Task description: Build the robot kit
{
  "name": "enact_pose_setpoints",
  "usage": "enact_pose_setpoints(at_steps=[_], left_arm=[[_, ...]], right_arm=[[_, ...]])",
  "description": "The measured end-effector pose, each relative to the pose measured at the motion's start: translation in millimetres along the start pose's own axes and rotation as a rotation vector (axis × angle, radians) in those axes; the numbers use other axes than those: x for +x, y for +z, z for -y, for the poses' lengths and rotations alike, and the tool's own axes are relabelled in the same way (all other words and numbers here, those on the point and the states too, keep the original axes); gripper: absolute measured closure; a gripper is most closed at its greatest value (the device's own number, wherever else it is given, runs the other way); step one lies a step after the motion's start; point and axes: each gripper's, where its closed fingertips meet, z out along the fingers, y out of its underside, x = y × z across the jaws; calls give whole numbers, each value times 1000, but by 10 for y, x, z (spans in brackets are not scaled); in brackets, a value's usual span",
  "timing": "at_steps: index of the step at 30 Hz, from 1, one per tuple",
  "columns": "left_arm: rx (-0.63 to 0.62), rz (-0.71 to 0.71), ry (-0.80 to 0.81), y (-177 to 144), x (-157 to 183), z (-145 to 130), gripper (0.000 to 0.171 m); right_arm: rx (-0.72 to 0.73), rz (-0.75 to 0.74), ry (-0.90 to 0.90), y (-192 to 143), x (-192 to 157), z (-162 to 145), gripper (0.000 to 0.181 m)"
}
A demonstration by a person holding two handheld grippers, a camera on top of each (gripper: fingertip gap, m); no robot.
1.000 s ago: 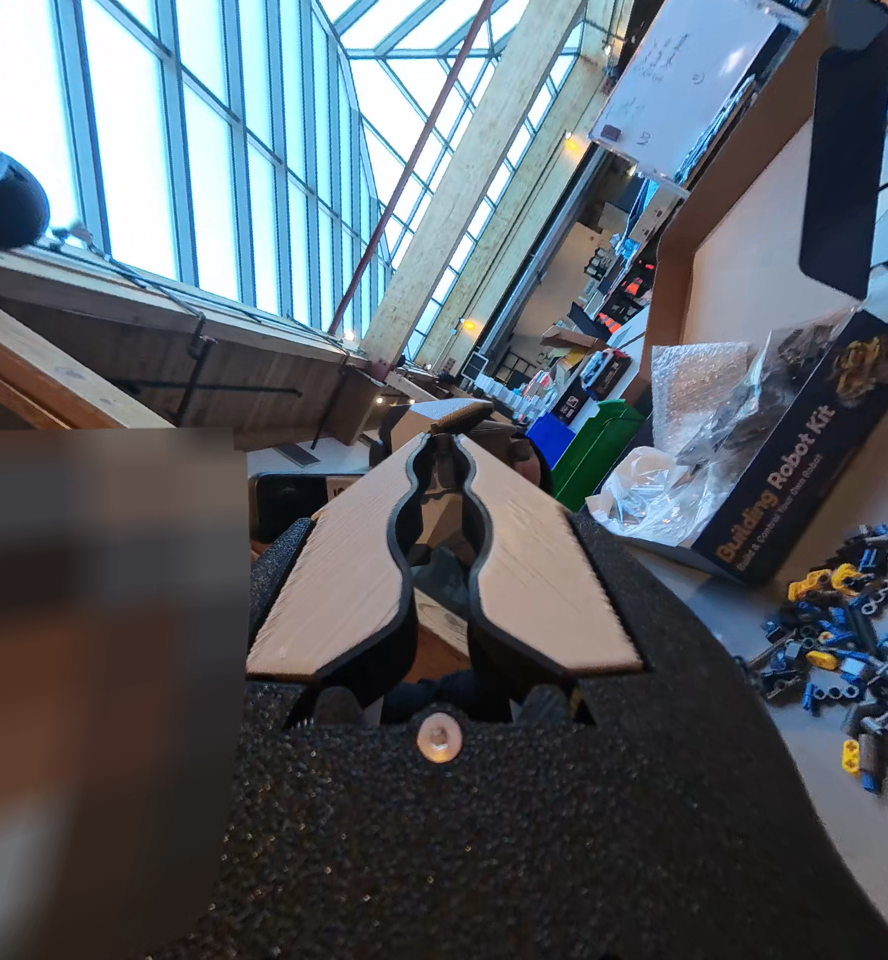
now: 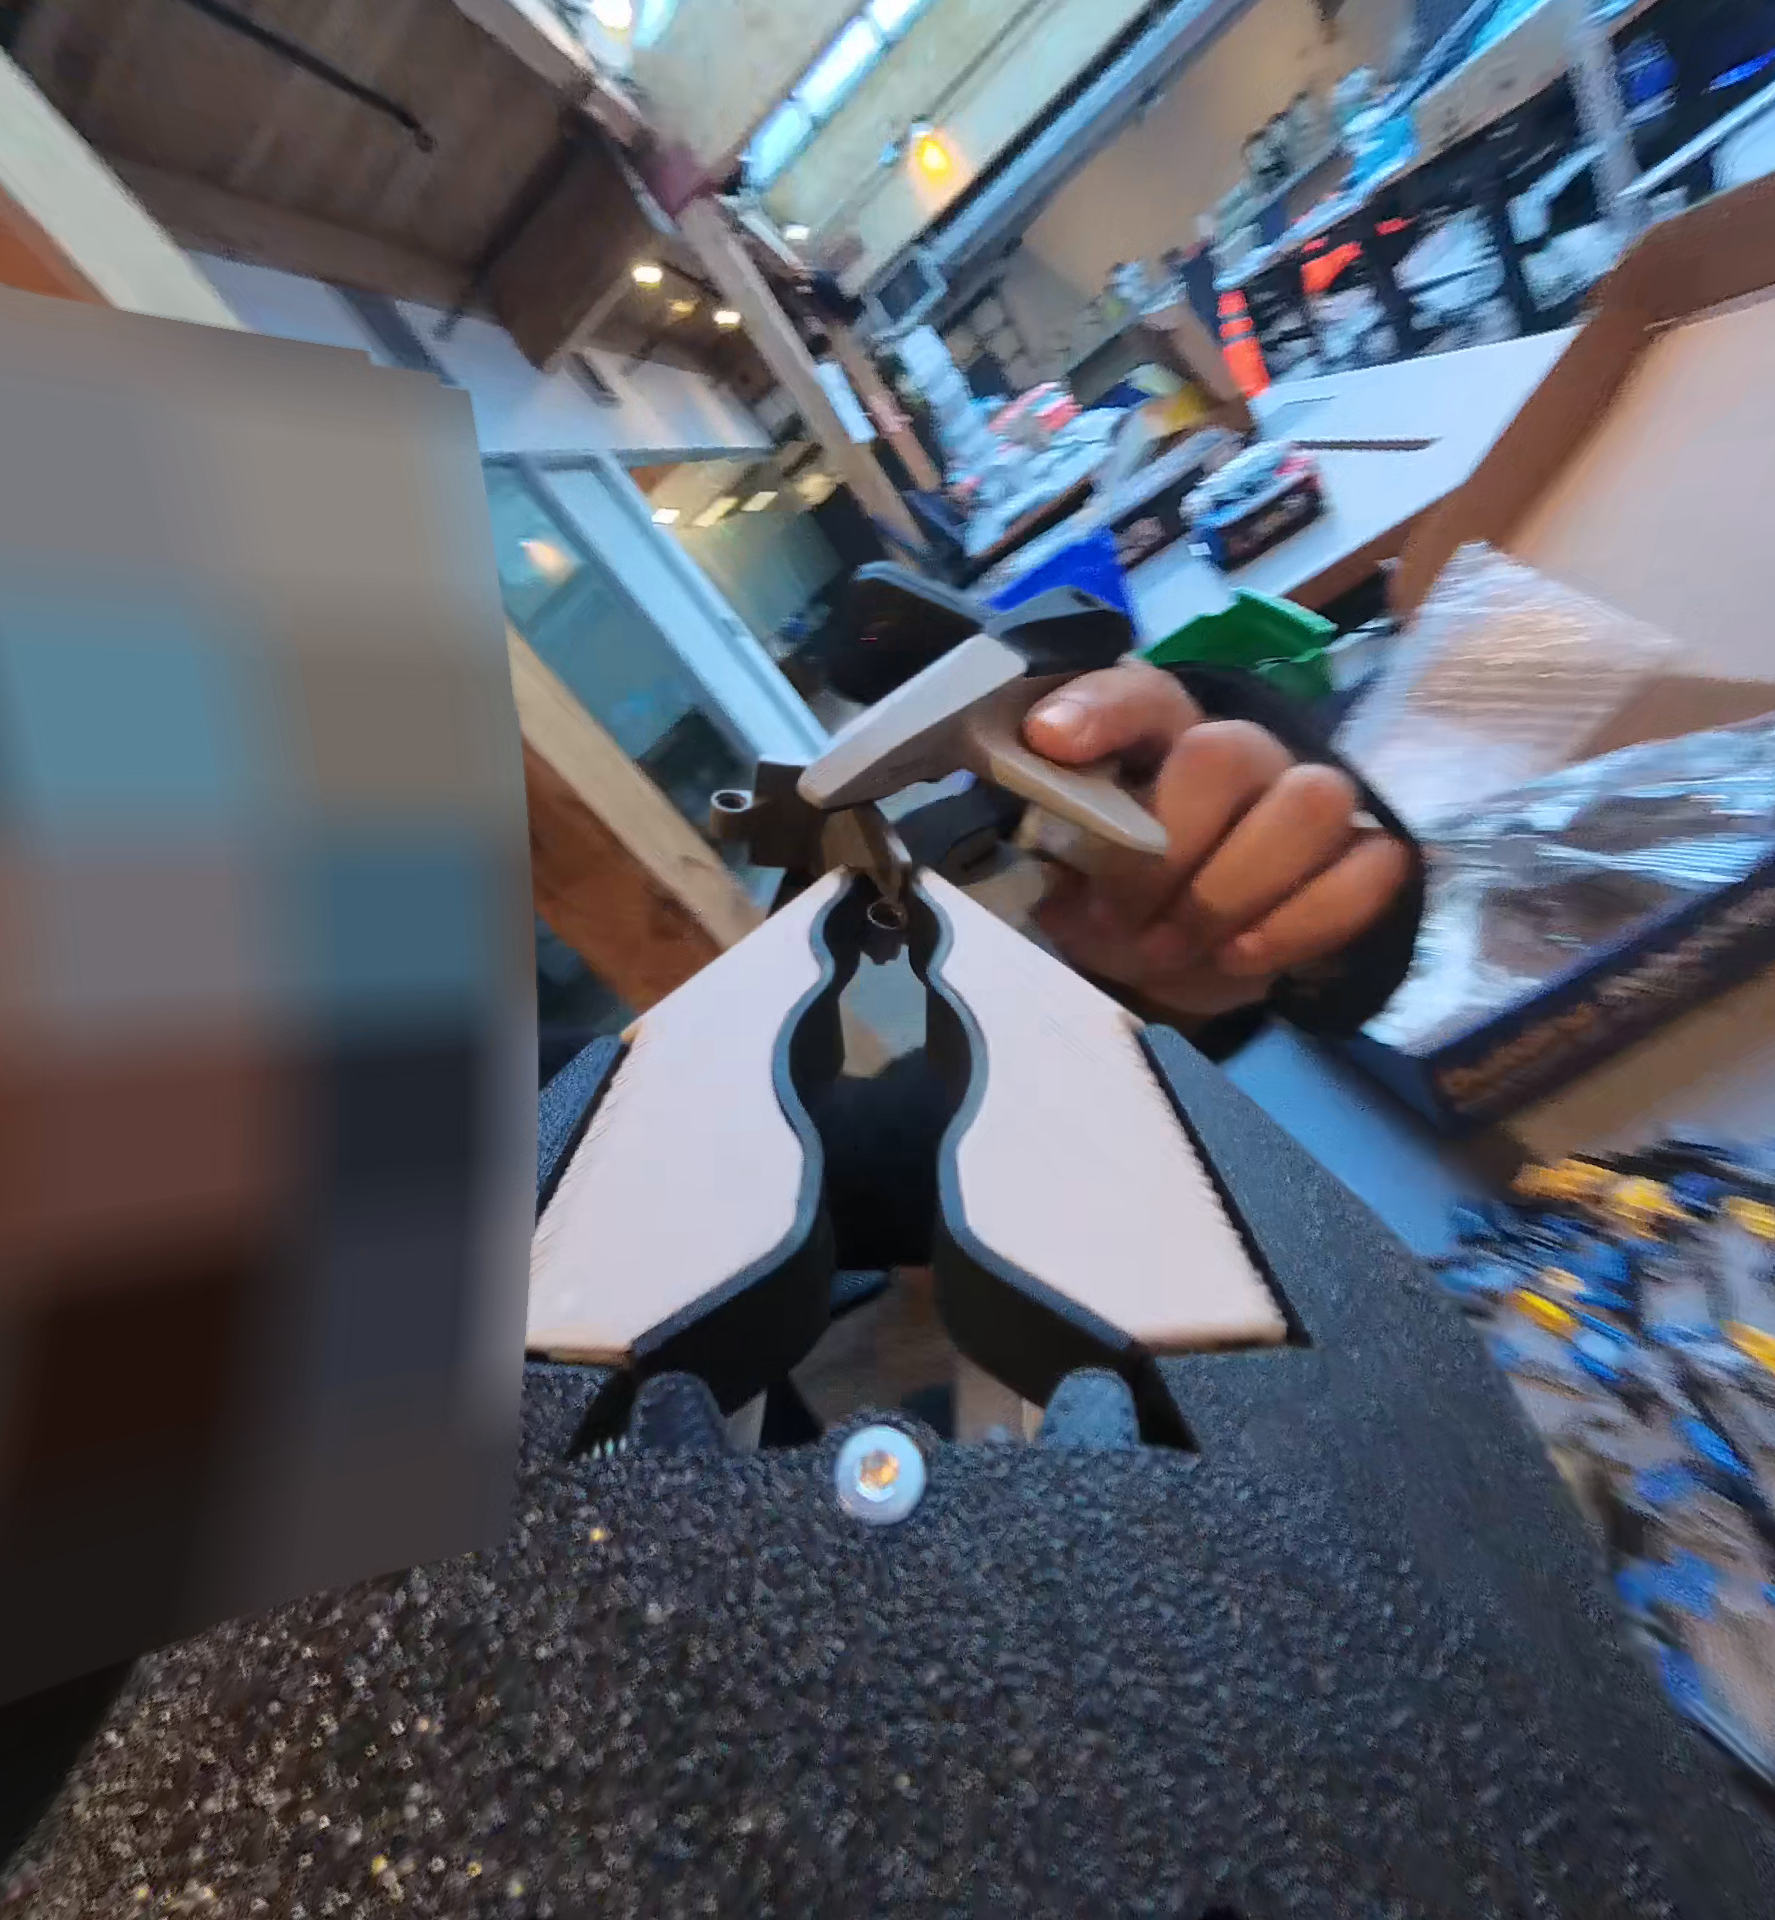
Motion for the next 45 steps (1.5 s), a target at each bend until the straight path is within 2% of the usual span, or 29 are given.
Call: enact_pose_setpoints(at_steps=[1, 4, 6, 8, 10, 12, 14, 18, 20, 23, 27, 30, 34, 38, 41, 45], left_arm=[[-50, 29, -8, 15, -51, -72, 146], [-150, 94, -59, -47, -206, -182, 146], [-183, 177, -101, -186, -373, -165, 144], [-243, 343, -140, -396, -636, -180, 145], [-341, 532, -203, -654, -889, -259, 140], [-464, 622, -296, -858, -972, -389, 128], [-567, 670, -370, -994, -984, -512, 126], [-687, 760, -446, -1152, -1011, -704, 125], [-725, 774, -485, -1192, -1000, -781, 125], [-764, 797, -524, -1248, -1008, -866, 122], [-776, 804, -535, -1265, -1017, -891, 116], [-784, 824, -531, -1332, -1028, -843, 116], [-761, 863, -524, -1440, -1073, -730, 117], [-748, 868, -519, -1464, -1091, -685, 118], [-752, 863, -523, -1469, -1089, -701, 118], [-751, 861, -524, -1463, -1100, -710, 119]], right_arm=[[-4, -65, -30, -99, 80, 30, 174], [-10, -357, -143, -576, 485, 121, 175], [-54, -633, -209, -1067, 905, 84, 175], [-168, -894, -213, -1601, 1350, -145, 176], [-260, -1030, -146, -1972, 1716, -500, 176], [-325, -1033, -26, -2104, 1988, -915, 175], [-344, -1032, 42, -2159, 2205, -1185, 176], [-371, -999, 106, -2120, 2411, -1399, 169], [-379, -1028, 66, -2167, 2455, -1311, 166], [-330, -1074, 38, -2319, 2561, -999, 160], [-265, -1143, 60, -2489, 2956, -636, 151], [-306, -1211, 65, -2554, 3329, -558, 152], [-417, -1251, 122, -2600, 3660, -688, 156], [-410, -1199, 115, -2513, 3579, -635, 159], [-388, -1118, 43, -2383, 3253, -567, 159], [-446, -938, -23, -2129, 2763, -806, 159]])
